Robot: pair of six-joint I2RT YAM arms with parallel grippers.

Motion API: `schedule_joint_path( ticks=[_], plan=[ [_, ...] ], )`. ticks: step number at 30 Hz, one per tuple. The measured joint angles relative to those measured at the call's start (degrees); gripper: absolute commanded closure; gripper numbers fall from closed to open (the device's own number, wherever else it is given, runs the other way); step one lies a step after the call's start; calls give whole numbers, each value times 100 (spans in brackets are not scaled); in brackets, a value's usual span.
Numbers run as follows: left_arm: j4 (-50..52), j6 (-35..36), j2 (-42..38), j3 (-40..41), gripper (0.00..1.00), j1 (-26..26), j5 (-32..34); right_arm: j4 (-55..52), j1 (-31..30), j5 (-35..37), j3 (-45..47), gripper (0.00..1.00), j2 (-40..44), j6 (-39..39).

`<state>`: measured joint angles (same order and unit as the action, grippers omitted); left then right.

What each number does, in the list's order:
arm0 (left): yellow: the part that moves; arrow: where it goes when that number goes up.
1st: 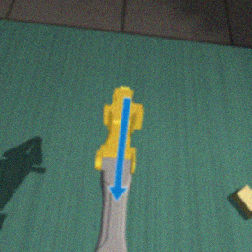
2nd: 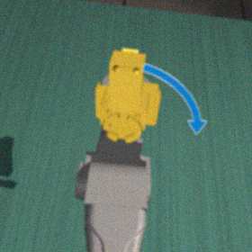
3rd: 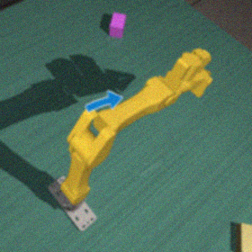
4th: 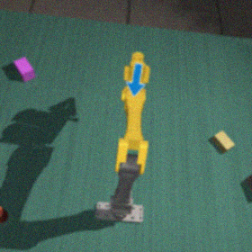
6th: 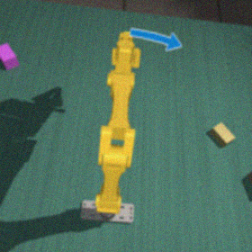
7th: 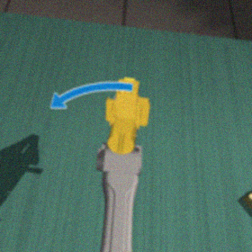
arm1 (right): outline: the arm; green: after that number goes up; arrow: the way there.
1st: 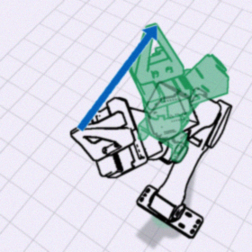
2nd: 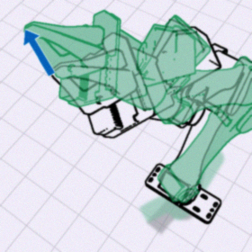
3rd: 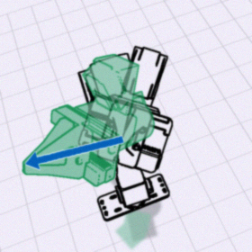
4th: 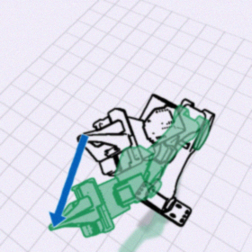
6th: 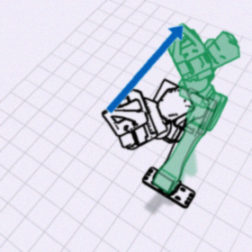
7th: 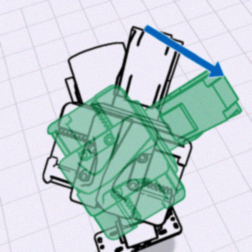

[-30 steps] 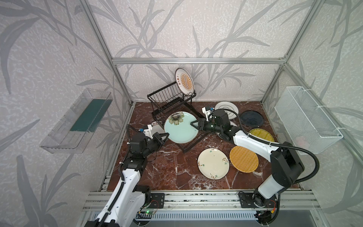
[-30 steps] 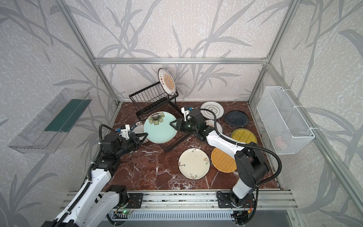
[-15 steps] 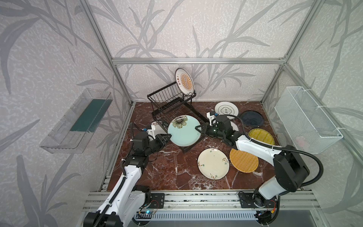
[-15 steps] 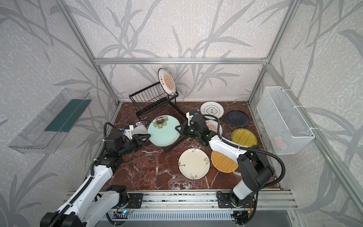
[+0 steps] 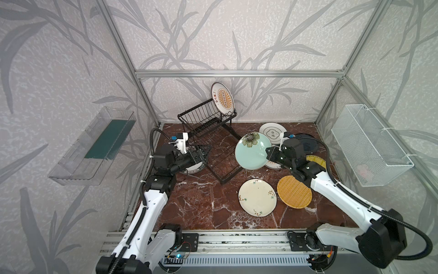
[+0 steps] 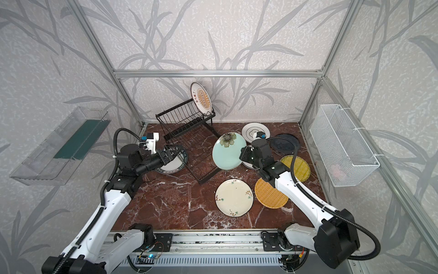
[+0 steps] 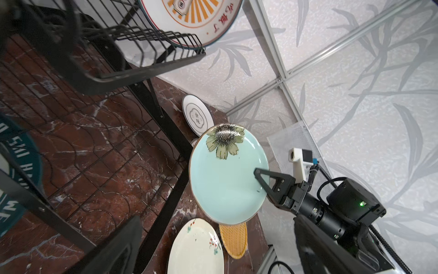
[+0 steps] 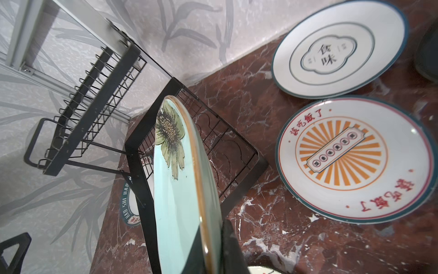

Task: Load plates into a dish rack
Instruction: Place the plate on the dish rack.

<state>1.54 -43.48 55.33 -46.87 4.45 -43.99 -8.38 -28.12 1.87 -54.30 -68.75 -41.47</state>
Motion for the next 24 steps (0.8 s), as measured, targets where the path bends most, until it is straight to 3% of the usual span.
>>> schedule_joint_path(
  ticks=[5,12,24],
  plan=[
    [-35,37,350,-463,1,0,-315,-280,-133,457,-507,100,210,763],
    [-236,144,599,-667,1,0,-516,-186,-769,1132,-1725,100,33,1980],
    [337,1440,-575,-439,1,-127,-83,1250,-1572,1862,-4389,100,-2114,4070]
  ],
)
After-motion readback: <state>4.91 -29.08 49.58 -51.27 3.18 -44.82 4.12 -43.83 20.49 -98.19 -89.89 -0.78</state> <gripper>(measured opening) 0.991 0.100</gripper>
